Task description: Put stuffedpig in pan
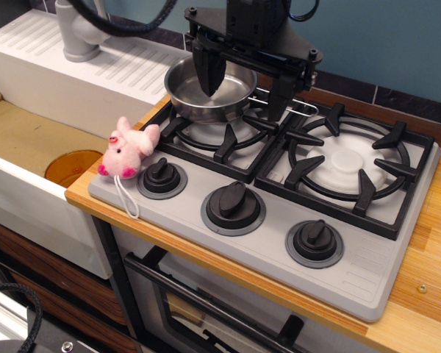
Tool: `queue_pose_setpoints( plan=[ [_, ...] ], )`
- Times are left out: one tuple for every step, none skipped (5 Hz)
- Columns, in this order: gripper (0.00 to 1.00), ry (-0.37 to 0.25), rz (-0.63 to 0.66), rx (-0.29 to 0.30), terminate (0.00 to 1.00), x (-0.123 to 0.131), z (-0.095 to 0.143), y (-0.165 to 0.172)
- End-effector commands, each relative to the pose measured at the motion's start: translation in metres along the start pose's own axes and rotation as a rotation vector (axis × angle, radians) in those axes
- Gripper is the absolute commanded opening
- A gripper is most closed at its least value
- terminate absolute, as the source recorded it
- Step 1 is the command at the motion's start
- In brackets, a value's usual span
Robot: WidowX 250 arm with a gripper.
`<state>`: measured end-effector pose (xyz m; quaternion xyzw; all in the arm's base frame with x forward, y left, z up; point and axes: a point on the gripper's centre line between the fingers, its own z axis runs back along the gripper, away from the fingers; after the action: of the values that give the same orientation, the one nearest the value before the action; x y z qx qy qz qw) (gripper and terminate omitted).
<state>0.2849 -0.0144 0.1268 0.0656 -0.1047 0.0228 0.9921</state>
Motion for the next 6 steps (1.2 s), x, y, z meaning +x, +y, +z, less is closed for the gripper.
queue_pose_setpoints(
  plan=[
    [1.00,0.000,0.000,0.000,0.00,0.000,0.000,0.000],
    [1.00,-0.012,-0.032,0.015,0.00,0.003,-0.004,0.024],
    [1.00,-0.031,-0.068,0.017,0.00,0.006,-0.012,0.048],
    [1.00,-0.042,-0.102,0.018,0.00,0.007,-0.020,0.074],
    [1.00,-0.037,-0.107,0.016,0.00,0.005,-0.033,0.094],
    [1.00,-0.063,-0.115,0.023,0.00,-0.002,-0.050,0.111]
  ],
)
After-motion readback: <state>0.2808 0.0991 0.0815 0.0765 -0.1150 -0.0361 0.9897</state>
